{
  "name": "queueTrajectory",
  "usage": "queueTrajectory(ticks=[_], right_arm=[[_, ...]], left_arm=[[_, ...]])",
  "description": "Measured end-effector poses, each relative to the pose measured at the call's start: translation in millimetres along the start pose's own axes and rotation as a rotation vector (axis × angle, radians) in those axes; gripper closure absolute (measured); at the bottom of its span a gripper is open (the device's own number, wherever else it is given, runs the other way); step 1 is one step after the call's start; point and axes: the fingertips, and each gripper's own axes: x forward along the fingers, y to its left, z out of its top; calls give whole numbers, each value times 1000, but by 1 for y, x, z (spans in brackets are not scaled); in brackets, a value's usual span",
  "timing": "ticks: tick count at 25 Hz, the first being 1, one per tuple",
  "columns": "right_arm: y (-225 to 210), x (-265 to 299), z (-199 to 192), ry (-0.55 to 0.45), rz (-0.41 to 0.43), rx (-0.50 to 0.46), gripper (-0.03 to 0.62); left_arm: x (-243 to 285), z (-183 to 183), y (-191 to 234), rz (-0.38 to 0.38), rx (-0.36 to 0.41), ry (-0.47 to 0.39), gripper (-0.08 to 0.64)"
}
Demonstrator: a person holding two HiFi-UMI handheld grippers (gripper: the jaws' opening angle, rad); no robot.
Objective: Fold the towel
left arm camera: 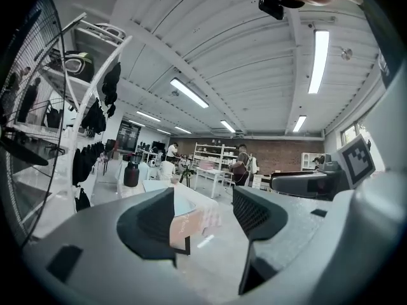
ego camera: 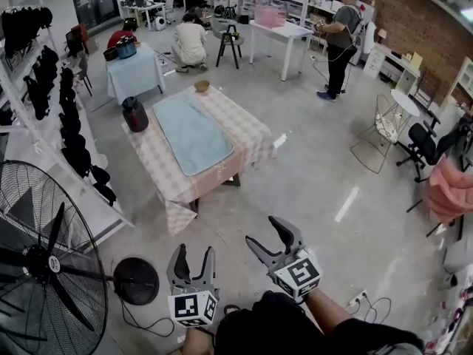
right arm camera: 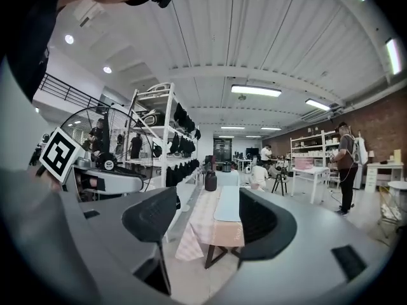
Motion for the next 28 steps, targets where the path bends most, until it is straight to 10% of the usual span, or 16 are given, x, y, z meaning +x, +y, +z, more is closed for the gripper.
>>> queueTrajectory(ticks=[10,28], right_arm=[[-41,60,-25,41,-20,24,302],[-266,241,-14,13,57,85,302]], left_arm=[[65,-20,33,2,-22,55,290],[337,21,52,87,8,69,290]])
